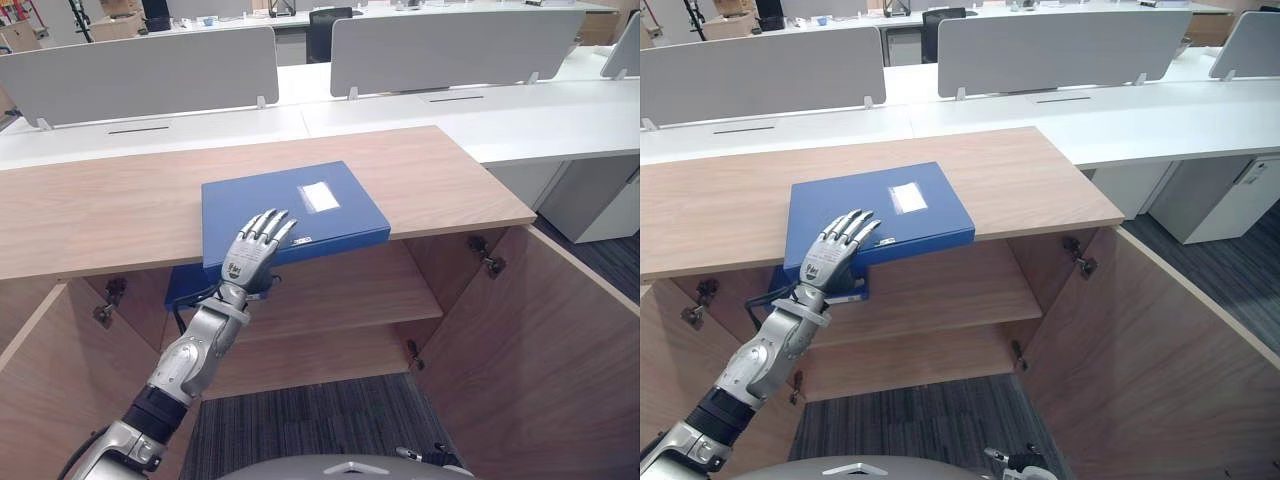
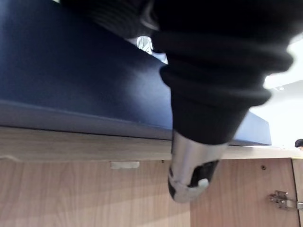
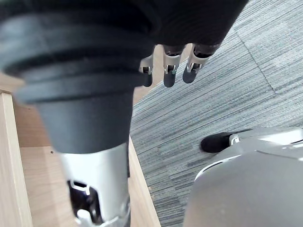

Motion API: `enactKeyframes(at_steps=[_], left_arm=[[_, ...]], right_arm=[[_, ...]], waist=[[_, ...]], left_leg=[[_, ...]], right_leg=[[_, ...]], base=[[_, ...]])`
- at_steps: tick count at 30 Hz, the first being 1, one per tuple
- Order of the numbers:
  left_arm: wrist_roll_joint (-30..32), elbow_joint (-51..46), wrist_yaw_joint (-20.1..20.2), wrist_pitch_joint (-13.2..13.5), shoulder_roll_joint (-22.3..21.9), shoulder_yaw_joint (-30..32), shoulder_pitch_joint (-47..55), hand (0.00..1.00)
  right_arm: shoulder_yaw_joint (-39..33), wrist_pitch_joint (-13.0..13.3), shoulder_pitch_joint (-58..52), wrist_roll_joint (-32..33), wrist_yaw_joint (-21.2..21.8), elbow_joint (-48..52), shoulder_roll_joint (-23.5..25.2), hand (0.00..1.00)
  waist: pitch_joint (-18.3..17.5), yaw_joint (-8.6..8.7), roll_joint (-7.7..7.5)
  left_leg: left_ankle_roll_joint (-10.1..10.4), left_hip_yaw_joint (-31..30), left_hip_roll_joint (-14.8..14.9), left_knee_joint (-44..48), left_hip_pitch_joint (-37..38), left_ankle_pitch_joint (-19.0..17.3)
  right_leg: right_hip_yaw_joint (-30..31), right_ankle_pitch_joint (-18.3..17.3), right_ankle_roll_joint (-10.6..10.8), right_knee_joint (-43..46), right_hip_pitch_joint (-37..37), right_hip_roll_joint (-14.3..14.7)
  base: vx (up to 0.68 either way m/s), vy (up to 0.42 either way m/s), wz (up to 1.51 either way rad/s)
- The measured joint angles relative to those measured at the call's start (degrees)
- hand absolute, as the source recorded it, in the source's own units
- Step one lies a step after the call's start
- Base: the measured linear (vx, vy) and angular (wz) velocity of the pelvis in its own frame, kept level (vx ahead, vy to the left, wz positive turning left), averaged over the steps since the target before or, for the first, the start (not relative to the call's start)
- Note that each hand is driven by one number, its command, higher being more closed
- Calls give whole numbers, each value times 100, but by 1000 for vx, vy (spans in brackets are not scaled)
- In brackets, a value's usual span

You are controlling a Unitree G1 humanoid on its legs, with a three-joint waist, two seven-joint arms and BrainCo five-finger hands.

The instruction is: Walk over to the cabinet, pick up the folder, carry it to the office cabinet, place the folder inside the office cabinet, then close the office cabinet door

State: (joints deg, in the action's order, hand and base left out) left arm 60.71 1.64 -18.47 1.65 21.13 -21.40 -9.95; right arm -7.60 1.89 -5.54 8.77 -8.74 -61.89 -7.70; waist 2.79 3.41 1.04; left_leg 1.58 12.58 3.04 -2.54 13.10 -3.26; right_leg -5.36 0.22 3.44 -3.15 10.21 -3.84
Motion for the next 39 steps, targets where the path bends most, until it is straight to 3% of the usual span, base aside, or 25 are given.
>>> enactKeyframes(at_steps=[12,18,27,34,39], left_arm=[[135,-544,-13,-96,-205,669,304,100],[-179,-1020,-42,139,-207,663,558,100],[-1922,-2485,-343,768,-868,374,903,100],[-3242,-3276,-587,917,-1300,323,1046,100],[-4492,-3878,-920,1248,-1585,461,1232,100]], right_arm=[[-95,-77,-11,65,129,47,35,0],[53,-49,-85,93,122,287,32,0],[765,197,-95,92,54,1235,144,0],[1095,458,-172,94,-37,2386,385,0],[1173,609,-338,99,-111,3263,496,0]], waist=[[11,6,-19],[8,9,-14],[2,-64,-10],[5,-119,-13],[3,-162,-15]], left_leg=[[2,1,-3,-65,15,7],[3,-7,-1,-62,21,7],[17,99,18,22,-47,-30],[-14,167,29,155,-113,-78],[-17,171,30,160,-104,-80]], right_leg=[[-7,1,4,-55,19,4],[-6,1,4,-59,31,3],[179,-11,22,46,-107,6],[282,-16,29,200,-224,15],[298,-21,37,218,-244,17]], base=[[-3,-2,0],[-28,-17,0],[-8,-4,-8],[-49,-17,-7],[-40,-12,-1]])
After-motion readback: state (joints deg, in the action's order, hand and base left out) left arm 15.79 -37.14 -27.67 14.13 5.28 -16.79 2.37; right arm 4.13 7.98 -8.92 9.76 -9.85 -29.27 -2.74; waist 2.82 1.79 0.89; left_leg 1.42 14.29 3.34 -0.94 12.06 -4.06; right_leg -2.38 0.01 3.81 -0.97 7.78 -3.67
